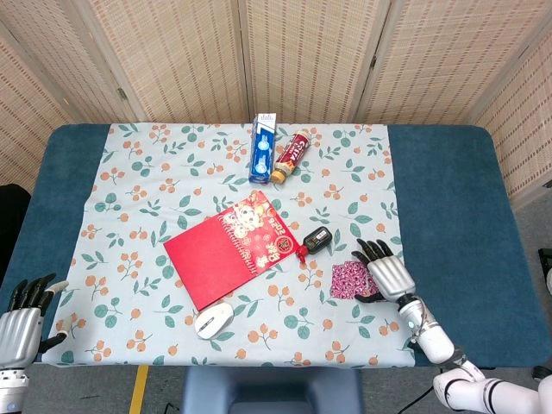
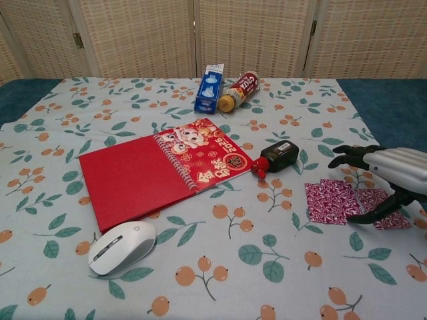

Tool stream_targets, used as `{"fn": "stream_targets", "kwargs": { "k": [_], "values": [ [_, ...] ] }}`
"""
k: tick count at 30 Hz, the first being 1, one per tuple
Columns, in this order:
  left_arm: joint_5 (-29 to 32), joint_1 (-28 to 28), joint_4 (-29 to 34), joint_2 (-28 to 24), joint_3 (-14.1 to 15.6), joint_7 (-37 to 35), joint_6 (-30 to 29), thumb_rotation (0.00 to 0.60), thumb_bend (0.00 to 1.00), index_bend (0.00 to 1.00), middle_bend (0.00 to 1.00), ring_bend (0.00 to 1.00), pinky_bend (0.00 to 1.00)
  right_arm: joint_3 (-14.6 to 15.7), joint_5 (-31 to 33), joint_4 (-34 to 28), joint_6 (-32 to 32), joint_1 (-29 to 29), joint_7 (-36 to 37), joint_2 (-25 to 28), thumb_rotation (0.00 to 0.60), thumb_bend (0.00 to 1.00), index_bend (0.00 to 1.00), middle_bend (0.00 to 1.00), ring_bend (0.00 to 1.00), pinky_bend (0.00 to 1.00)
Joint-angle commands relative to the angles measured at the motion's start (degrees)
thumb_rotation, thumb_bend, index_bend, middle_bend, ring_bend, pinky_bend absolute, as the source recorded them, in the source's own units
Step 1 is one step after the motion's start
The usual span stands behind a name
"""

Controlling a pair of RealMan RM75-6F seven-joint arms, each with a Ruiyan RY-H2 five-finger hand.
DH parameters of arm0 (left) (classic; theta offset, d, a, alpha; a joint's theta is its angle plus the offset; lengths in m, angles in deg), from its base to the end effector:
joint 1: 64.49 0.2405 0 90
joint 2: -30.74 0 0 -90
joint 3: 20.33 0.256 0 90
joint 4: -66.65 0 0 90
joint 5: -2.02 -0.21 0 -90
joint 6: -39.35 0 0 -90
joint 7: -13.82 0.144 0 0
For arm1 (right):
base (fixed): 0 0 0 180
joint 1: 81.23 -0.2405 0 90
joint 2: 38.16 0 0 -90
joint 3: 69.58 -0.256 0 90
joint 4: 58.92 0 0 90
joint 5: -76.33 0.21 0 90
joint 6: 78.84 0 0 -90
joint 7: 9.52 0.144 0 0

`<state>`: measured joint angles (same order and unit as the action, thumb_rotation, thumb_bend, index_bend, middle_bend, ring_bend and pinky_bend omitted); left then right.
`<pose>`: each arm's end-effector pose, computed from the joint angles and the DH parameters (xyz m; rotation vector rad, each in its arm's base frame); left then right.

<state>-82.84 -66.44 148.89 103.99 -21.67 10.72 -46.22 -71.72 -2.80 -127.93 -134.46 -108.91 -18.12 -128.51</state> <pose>-0.3424 0.1598 0.1217 -1.3281 -0.9826 -0.8738 -0.2775 -0.2884 -0.0212 1.8727 -0.9570 0.6948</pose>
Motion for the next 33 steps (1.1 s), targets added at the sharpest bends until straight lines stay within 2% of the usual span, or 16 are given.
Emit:
{"fn": "stream_targets", "kwargs": {
  "k": [1, 33],
  "values": [
    [0.02, 0.0, -0.05, 0.02, 0.02, 0.01, 0.04, 0.6, 0.43, 0.25, 0.13, 0.13, 0.0, -0.17, 0.2, 0.5, 0.17, -0.17, 0.02, -0.38, 0.391, 0.2, 0.14, 0.02, 0.0, 0.0],
    [0.96, 0.13, -1.17, 0.52, -0.05, -0.27, 0.76, 0.6, 0.43, 0.25, 0.13, 0.13, 0.0, -4.1, 4.5, 7.15, 4.46, -4.8, -1.67, -3.12, 0.393, 0.21, 0.14, 0.03, 0.0, 0.0]
  ]
}}
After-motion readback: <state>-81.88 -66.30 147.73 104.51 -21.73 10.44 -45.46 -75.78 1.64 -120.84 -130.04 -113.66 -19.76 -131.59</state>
